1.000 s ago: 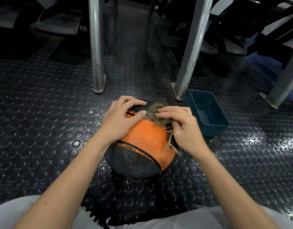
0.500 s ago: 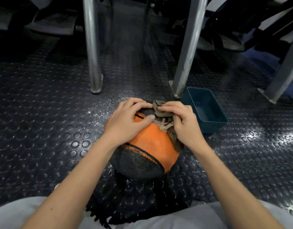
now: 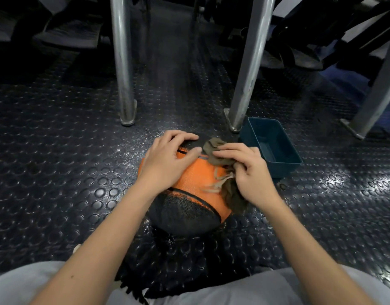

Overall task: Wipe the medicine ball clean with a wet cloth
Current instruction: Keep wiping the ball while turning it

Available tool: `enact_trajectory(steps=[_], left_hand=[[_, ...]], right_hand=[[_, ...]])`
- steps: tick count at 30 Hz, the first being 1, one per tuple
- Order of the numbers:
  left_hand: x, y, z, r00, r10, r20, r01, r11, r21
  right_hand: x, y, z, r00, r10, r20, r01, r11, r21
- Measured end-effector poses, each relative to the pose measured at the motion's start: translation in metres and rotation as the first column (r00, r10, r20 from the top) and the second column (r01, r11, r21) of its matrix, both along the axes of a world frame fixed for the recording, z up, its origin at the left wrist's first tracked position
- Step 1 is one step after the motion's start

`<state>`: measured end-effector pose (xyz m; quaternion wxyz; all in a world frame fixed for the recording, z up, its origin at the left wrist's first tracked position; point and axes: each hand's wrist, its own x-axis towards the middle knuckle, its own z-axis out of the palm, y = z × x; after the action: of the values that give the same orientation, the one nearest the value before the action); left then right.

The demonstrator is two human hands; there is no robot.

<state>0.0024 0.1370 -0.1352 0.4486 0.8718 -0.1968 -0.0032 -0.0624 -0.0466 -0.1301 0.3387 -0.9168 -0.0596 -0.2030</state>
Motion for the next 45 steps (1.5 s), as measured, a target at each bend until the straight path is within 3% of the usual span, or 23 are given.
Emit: enact_trajectory(steps=[4, 7, 10, 13, 15, 17, 20, 23, 25, 28, 33, 35, 40, 42, 45], left_hand=[[0.004, 0.008, 0.004, 0.990, 0.133, -0.044, -0.131, 0.990, 0.049], [0.006, 0.021, 0.008, 0.964, 0.263, -0.025, -0.256, 0.952, 0.170], [0.005, 0.026, 0.012, 0.941, 0.336, 0.029, -0.330, 0.897, 0.293], [0.000, 0.025, 0.016, 0.931, 0.338, 0.140, -0.366, 0.862, 0.351], [-0.001, 0.024, 0.015, 0.936, 0.321, 0.143, -0.351, 0.880, 0.320], [0.001, 0.025, 0.009, 0.951, 0.256, 0.171, -0.288, 0.936, 0.200], [0.003, 0.020, -0.002, 0.967, 0.037, 0.254, -0.045, 0.999, 0.027], [0.002, 0.013, -0.008, 0.957, -0.142, 0.253, 0.120, 0.988, 0.098], [0.002, 0.010, -0.011, 0.968, -0.076, 0.238, 0.044, 0.990, 0.135], [0.002, 0.010, -0.014, 0.970, 0.062, 0.234, -0.071, 0.997, 0.030], [-0.004, 0.011, -0.017, 0.972, 0.084, 0.220, -0.091, 0.996, 0.025], [-0.006, 0.009, -0.016, 0.968, 0.084, 0.236, -0.094, 0.995, 0.030], [-0.003, 0.007, -0.015, 0.965, 0.114, 0.237, -0.119, 0.993, 0.008], [-0.002, 0.007, -0.015, 0.971, 0.098, 0.219, -0.102, 0.995, 0.009], [-0.004, 0.006, -0.014, 0.976, 0.090, 0.199, -0.095, 0.995, 0.018]], right_hand=[[0.006, -0.037, -0.021, 0.951, -0.235, -0.201, 0.239, 0.971, -0.003], [0.013, -0.040, -0.003, 0.928, -0.329, -0.173, 0.349, 0.932, 0.099], [0.015, -0.014, 0.026, 0.983, -0.185, 0.014, 0.181, 0.972, 0.150], [0.006, 0.018, 0.022, 0.997, -0.015, 0.075, 0.019, 0.998, -0.051], [0.005, 0.019, 0.007, 0.999, -0.008, 0.040, 0.014, 0.991, -0.137], [0.013, 0.002, -0.002, 0.992, -0.108, -0.071, 0.100, 0.989, -0.109], [0.016, -0.022, 0.001, 0.957, -0.232, -0.176, 0.228, 0.973, -0.044], [0.013, -0.014, 0.025, 0.976, -0.212, -0.052, 0.213, 0.977, 0.006], [0.008, 0.004, 0.035, 0.989, -0.141, 0.051, 0.140, 0.990, 0.007], [-0.001, 0.028, 0.015, 0.998, -0.037, 0.045, 0.043, 0.989, -0.144], [0.004, -0.014, -0.004, 0.937, -0.319, -0.142, 0.293, 0.939, -0.180], [0.004, -0.011, 0.009, 0.933, -0.343, -0.113, 0.327, 0.935, -0.140], [-0.006, 0.045, 0.012, 0.992, -0.049, 0.113, 0.069, 0.981, -0.181], [-0.004, 0.033, -0.002, 0.992, -0.106, 0.067, 0.116, 0.979, -0.168], [-0.001, -0.002, -0.010, 0.944, -0.302, -0.129, 0.285, 0.949, -0.136]])
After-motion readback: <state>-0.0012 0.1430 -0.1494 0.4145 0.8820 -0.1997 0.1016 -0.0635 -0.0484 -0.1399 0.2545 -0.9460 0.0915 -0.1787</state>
